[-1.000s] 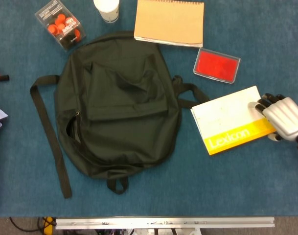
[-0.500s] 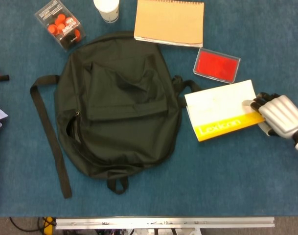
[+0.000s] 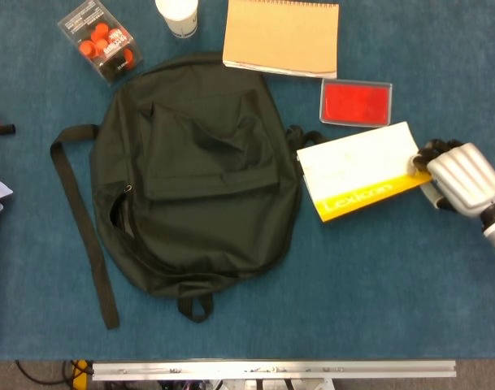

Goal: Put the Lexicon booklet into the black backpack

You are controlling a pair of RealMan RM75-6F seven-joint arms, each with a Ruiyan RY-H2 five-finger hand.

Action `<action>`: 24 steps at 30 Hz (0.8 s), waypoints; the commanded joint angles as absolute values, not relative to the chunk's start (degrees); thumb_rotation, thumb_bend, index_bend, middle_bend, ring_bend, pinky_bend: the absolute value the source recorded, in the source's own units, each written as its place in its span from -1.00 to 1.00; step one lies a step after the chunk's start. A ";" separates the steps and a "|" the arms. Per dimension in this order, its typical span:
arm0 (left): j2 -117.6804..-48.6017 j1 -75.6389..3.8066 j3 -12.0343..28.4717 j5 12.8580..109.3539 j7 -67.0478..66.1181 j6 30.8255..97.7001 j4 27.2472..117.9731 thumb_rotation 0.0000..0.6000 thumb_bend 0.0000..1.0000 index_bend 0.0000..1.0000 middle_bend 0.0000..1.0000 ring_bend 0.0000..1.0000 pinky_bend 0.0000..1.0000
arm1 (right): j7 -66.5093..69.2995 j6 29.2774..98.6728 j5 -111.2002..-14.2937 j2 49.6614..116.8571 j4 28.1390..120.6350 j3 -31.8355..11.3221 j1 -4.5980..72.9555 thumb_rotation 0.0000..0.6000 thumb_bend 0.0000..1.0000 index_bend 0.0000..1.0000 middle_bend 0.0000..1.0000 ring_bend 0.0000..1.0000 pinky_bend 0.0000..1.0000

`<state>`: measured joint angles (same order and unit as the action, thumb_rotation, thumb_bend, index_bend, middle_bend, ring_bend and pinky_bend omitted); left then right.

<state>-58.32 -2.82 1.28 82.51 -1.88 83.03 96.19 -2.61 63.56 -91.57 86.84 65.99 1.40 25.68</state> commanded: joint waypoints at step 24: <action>-56.02 -3.03 0.60 83.17 -1.01 82.09 97.56 1.00 -0.56 -0.54 -0.67 -0.63 -0.94 | -2.66 68.41 -90.30 92.17 61.70 -0.82 25.15 1.00 -0.84 0.24 0.27 -0.11 0.03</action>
